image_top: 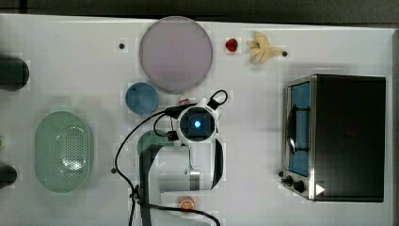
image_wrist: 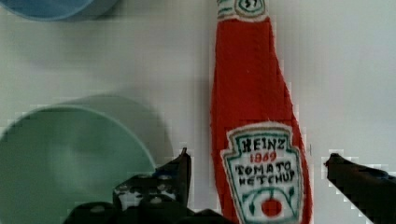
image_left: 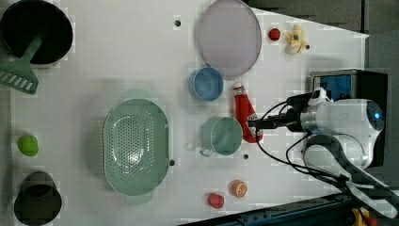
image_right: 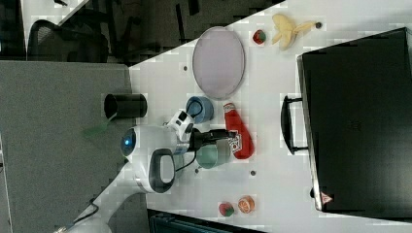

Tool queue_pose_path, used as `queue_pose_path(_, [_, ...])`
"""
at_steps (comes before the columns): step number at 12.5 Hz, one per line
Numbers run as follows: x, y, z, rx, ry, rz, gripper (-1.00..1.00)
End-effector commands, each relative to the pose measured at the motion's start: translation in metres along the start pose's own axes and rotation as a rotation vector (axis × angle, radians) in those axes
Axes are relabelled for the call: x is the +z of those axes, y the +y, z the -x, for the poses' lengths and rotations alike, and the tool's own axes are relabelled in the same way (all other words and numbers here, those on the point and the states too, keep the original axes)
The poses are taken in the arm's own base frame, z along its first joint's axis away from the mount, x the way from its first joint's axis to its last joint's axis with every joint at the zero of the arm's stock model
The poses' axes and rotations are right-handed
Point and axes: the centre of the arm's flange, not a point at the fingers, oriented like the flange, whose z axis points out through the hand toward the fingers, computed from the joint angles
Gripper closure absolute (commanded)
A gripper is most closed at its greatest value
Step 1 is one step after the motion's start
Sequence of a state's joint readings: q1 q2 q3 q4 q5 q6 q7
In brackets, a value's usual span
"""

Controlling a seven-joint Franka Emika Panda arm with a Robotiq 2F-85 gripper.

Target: Pick Ketchup from the table and place it in strainer.

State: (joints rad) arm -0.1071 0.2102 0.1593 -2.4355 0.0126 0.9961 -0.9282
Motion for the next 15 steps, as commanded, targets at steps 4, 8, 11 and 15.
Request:
queue_pose_path(4, [0.053,0.006,0.001,-0.027,0.033,-0.009,-1.00])
queue_pose_path(8, [0.059,0.005,0.000,-0.029,0.044,-0.009,-0.43])
queue_pose_path(11, [0.052,0.004,-0.002,-0.029,0.056,-0.006,-0.20])
queue_pose_path(15, [0.000,0.010,-0.003,-0.021,0.050,0.012,-0.20])
